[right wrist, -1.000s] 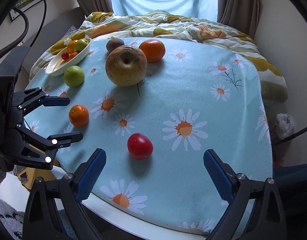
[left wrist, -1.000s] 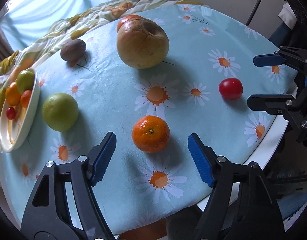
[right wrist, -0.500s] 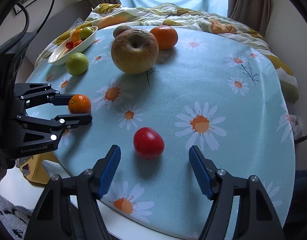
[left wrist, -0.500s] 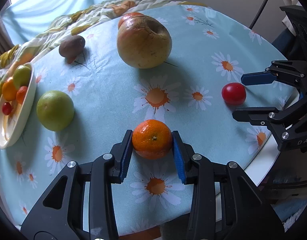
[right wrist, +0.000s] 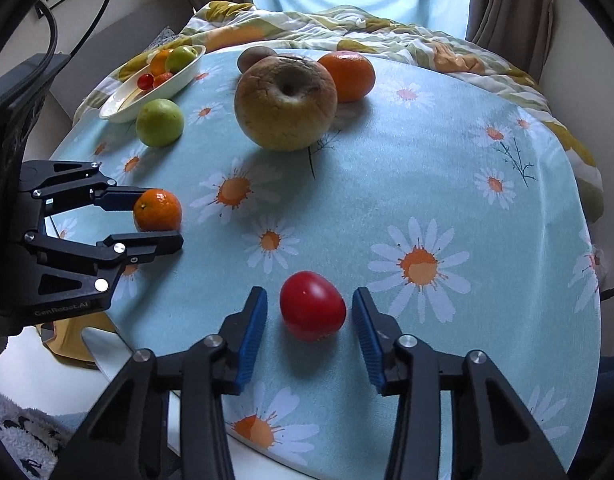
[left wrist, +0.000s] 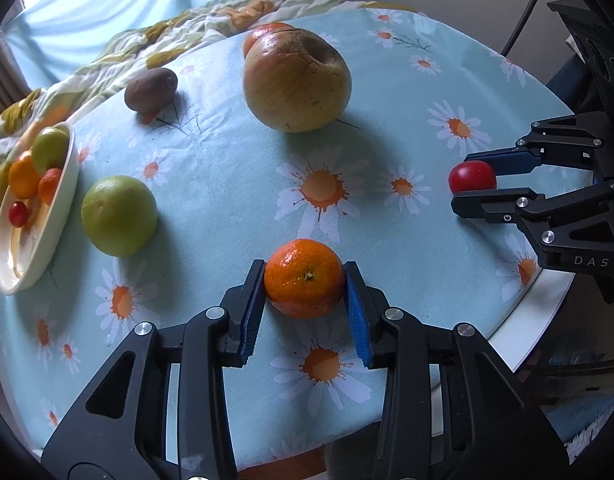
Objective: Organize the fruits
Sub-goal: 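Grasp a tangerine with the left tool while the right tool grasps a red tomato, then lower the tangerine into the bowl with the left tool while the right tool carries the tomato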
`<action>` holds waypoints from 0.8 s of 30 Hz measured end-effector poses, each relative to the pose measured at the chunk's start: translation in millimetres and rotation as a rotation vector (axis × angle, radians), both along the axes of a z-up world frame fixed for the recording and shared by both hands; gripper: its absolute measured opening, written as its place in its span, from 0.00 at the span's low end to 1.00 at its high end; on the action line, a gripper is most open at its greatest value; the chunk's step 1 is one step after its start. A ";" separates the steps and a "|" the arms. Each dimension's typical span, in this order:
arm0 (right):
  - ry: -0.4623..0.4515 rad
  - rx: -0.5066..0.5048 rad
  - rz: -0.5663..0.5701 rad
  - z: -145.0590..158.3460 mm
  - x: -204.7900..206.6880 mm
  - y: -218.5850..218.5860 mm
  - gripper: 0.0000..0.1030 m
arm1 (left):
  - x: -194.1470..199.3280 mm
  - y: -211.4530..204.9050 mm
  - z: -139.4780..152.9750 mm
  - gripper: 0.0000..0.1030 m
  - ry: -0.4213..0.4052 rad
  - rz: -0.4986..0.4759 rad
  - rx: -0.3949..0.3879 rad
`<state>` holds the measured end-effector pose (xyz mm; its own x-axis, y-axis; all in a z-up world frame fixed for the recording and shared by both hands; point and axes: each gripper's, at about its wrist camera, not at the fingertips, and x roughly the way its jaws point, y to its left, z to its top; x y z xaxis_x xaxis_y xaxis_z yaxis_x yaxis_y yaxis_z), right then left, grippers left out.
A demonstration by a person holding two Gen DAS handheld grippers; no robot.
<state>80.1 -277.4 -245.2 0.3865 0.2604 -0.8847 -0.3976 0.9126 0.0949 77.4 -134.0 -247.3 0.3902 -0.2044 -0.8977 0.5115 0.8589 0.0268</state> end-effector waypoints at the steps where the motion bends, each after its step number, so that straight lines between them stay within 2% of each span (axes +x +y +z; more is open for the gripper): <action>1: -0.001 -0.003 0.002 0.3 0.2 0.4 0.28 | 0.0 0.8 0.0 0.41 0.000 0.001 0.001; 13: -0.034 0.013 0.010 16.3 0.6 4.8 0.28 | -0.4 5.6 16.5 0.41 -0.031 0.028 -0.007; 24: -0.088 0.051 0.030 66.7 9.9 17.2 0.28 | 1.3 25.5 68.5 0.41 -0.113 0.093 -0.036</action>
<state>90.0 -260.2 -178.5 0.4533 0.3167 -0.8332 -0.4337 0.8950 0.1043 78.7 -108.5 -178.7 0.5069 -0.1936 -0.8399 0.4248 0.9040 0.0480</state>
